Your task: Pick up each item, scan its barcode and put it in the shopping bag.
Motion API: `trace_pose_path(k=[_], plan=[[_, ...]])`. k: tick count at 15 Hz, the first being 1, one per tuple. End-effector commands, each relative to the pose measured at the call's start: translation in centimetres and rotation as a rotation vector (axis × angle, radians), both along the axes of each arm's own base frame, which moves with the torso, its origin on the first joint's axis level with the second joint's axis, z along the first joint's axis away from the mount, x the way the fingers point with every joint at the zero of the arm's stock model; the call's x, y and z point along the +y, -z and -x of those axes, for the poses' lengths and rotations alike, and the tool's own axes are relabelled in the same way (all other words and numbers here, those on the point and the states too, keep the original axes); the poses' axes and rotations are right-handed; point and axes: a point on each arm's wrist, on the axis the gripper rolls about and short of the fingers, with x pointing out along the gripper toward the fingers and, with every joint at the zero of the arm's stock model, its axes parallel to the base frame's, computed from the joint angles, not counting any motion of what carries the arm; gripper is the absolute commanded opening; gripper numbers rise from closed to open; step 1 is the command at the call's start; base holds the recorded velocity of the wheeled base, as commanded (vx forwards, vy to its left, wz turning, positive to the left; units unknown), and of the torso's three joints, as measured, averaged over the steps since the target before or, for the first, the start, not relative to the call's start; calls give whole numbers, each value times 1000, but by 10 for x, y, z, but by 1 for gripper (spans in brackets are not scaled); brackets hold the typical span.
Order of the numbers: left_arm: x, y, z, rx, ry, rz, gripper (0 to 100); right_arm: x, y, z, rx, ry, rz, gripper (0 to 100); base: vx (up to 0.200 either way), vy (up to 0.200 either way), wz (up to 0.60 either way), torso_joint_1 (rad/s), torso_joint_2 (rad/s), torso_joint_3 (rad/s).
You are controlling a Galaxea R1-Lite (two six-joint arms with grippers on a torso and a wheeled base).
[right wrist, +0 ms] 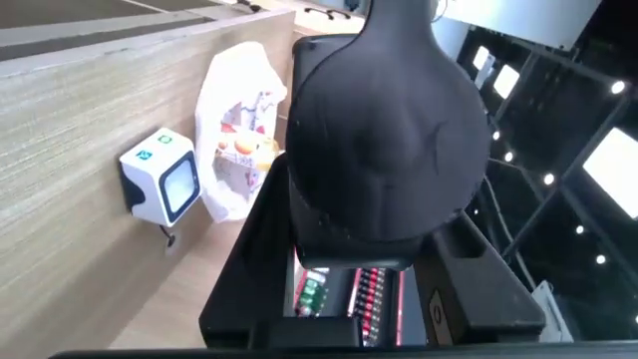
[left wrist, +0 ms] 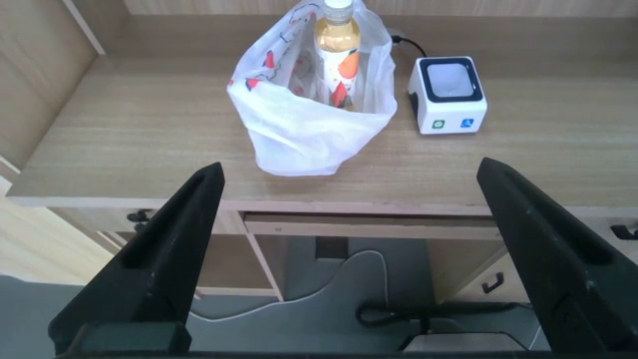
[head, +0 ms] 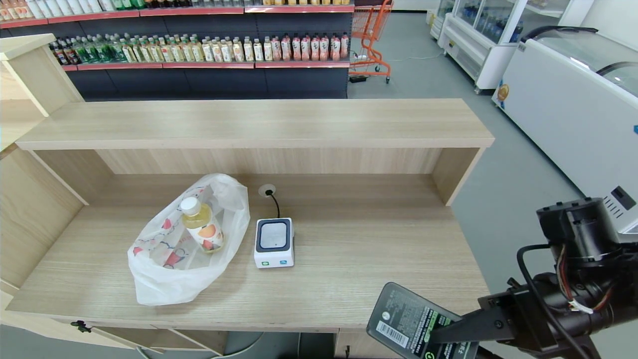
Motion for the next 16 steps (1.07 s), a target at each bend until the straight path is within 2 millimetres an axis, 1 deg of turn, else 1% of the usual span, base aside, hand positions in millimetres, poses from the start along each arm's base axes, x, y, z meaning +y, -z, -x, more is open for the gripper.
trace_pose_path(k=[1,3,5,10,16], plan=[[0,0,0,0,0,0,100,6,-1,-4,-63,-37,-4,0,0,0,0,0,0,0],[0,0,0,0,-2,0,100,10,0,-4,-60,-52,-3,0,0,0,0,0,0,0],[0,0,0,0,0,0,100,11,-2,-6,-92,-57,-9,0,0,0,0,0,0,0],[0,0,0,0,0,0,100,13,-11,-14,-148,-50,-31,0,0,0,0,0,0,0],[0,0,0,0,0,0,100,15,-7,-16,-142,-53,-29,0,0,0,0,0,0,0]])
